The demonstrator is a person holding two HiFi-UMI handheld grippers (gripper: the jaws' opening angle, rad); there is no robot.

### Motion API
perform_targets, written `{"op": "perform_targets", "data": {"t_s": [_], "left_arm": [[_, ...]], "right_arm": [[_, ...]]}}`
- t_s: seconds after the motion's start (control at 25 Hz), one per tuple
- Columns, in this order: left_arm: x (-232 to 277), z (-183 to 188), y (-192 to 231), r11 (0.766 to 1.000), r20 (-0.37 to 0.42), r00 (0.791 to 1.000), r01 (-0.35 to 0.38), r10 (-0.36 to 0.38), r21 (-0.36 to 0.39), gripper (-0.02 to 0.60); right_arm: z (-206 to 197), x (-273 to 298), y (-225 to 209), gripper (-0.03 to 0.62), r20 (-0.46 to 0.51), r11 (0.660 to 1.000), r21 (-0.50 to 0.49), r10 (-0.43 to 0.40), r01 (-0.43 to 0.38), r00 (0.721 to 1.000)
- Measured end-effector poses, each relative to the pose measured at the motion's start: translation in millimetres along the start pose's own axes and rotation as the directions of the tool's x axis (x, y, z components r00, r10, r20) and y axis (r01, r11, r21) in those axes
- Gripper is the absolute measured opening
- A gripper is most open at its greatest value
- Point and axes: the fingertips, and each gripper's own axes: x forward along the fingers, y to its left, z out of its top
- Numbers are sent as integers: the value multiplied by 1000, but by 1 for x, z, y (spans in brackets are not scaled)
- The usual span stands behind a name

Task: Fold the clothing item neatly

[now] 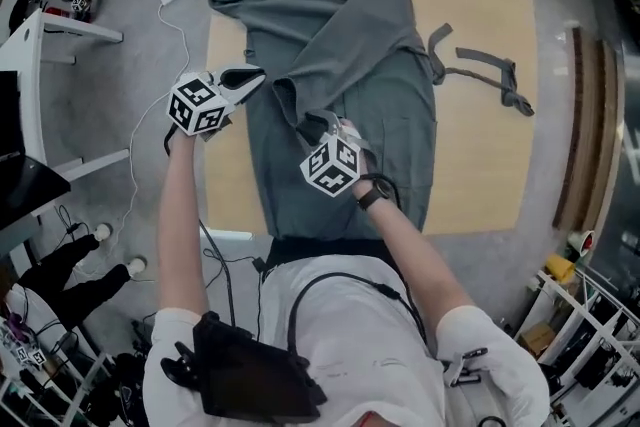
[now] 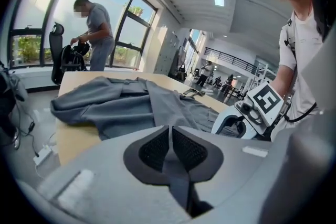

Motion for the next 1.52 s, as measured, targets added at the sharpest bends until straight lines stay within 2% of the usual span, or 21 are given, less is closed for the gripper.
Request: {"op": "perform_targets", "data": {"t_s": [0.04, 0.2, 0.28, 0.44, 0.6, 0.84, 0.92, 1.04, 1.16, 1.32, 1.44, 1.52], "left_arm": [[-3, -7, 1, 1000, -4, 1000, -20, 20, -16, 23], [-3, -17, -9, 996, -19, 997, -76, 75, -46, 44], [5, -16, -16, 994, -29, 995, -99, 98, -41, 48], [17, -10, -18, 982, -16, 985, -174, 173, -68, 48], [13, 5, -14, 954, 59, 963, -250, 262, -163, 46], [3, 32, 3, 909, 135, 915, -344, 381, -237, 46], [-6, 36, 22, 884, 141, 890, -390, 433, -258, 47], [-17, 44, 62, 846, 124, 851, -471, 511, -251, 48], [-19, 61, 103, 827, 119, 829, -511, 546, -234, 48], [-7, 87, 161, 834, 91, 835, -524, 543, -170, 63], [19, 110, 199, 856, 66, 857, -499, 511, -137, 86], [41, 126, 219, 877, 50, 879, -467, 474, -111, 109]], "right_arm": [[-5, 5, 13, 162, -15, 999, -29, 33, -33, 999], [-13, 1, 49, 161, -25, 987, -101, 125, -127, 992], [-10, -5, 50, 151, -3, 989, -66, 132, -132, 991], [6, -18, 26, 121, 76, 990, 89, 102, -109, 992], [25, -26, -17, 112, 154, 973, 214, 50, -83, 987], [51, -20, -128, 112, 185, 968, 250, -78, 30, 980], [74, -13, -165, 112, 203, 966, 254, -94, 40, 975], [116, 1, -223, 112, 240, 963, 263, -118, 52, 964], [146, 17, -277, 112, 243, 956, 281, -154, 83, 958], [152, 47, -331, 126, 174, 946, 289, -206, 150, 963], [138, 68, -355, 158, 94, 951, 238, -223, 195, 970], [134, 81, -366, 190, 84, 938, 298, -208, 175, 975]]}}
